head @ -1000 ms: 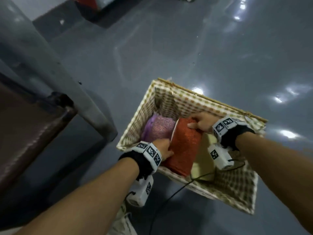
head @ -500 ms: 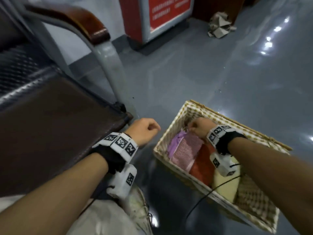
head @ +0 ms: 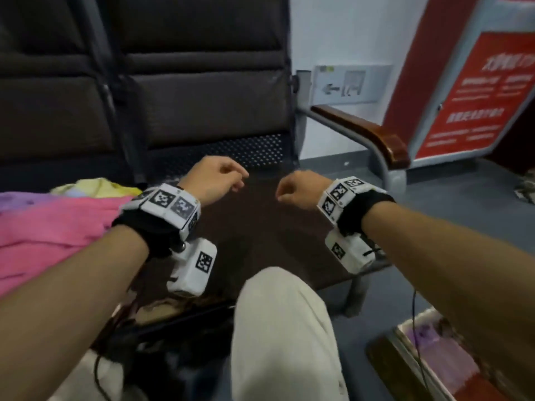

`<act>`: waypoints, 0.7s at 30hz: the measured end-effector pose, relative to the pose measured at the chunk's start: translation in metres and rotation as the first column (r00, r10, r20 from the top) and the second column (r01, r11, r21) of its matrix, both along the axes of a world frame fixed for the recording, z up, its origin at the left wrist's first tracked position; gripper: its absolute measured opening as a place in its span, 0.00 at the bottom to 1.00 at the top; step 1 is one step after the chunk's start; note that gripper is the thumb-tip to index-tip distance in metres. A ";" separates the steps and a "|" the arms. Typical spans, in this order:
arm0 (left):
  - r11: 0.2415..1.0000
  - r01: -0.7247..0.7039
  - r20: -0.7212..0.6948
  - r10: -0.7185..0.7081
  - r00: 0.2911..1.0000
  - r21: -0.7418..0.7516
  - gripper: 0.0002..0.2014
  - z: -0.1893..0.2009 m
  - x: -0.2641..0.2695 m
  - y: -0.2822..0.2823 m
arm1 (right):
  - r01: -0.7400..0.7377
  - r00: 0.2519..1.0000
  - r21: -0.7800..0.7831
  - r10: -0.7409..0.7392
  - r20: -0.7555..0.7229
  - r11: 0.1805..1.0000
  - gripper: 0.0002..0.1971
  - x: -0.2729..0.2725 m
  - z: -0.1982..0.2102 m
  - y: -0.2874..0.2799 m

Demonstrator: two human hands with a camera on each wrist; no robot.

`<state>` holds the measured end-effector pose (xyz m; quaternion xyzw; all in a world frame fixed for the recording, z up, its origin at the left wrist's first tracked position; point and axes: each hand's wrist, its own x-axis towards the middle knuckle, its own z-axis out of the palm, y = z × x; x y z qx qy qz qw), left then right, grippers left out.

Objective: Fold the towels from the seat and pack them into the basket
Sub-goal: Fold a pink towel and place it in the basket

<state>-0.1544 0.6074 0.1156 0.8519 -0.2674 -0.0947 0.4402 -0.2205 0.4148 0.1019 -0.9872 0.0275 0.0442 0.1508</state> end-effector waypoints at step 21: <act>0.673 -0.307 0.152 0.280 0.948 0.673 0.12 -0.118 0.096 0.307 | -0.456 0.885 0.121 0.464 -0.045 0.882 0.24 0.186 -0.116 0.311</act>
